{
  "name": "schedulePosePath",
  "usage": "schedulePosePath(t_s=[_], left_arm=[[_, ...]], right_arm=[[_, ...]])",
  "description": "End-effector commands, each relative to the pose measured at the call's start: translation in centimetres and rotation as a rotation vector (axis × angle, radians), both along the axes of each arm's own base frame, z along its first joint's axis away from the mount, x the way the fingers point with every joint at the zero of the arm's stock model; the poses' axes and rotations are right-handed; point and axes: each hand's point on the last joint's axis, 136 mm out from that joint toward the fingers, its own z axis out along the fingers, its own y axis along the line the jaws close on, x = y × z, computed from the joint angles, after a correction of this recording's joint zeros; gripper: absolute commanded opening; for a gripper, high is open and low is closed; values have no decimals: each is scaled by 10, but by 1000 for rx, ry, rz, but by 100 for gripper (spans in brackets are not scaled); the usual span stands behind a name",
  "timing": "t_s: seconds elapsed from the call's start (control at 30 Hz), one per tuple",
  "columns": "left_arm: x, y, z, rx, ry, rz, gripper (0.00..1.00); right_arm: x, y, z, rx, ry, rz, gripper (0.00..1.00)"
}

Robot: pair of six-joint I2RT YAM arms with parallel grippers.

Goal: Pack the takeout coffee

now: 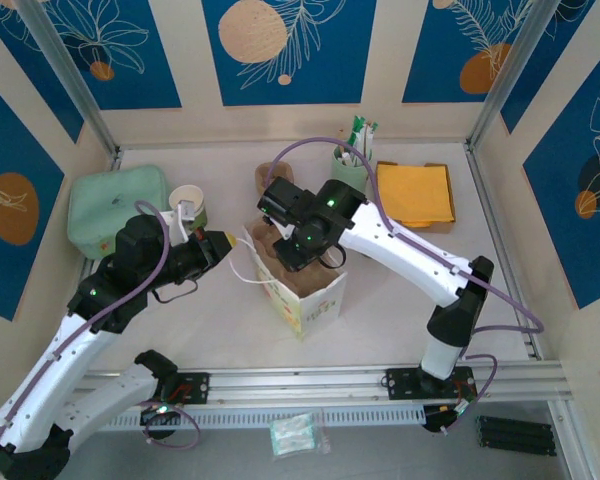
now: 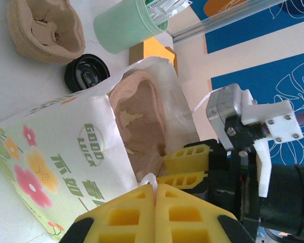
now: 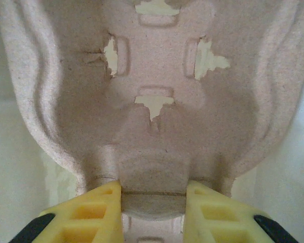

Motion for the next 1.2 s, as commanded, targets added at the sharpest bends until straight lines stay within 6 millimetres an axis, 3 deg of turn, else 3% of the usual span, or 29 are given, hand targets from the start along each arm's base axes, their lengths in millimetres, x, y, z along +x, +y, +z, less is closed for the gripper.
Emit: schedulePosePath(t_s=[0.0,0.4,1.17], left_arm=[[-3,2,8,-9,-29,4,0],[-3,1,10,-16,-33,-1,0],[-6,4,10,-19,-36,3,0]], right_arm=[[-4,-6,1,-44,11,-22,28],[-7,0,-15,-120,45,-2,28],[-9,5,-71,-132,147,-61,28]])
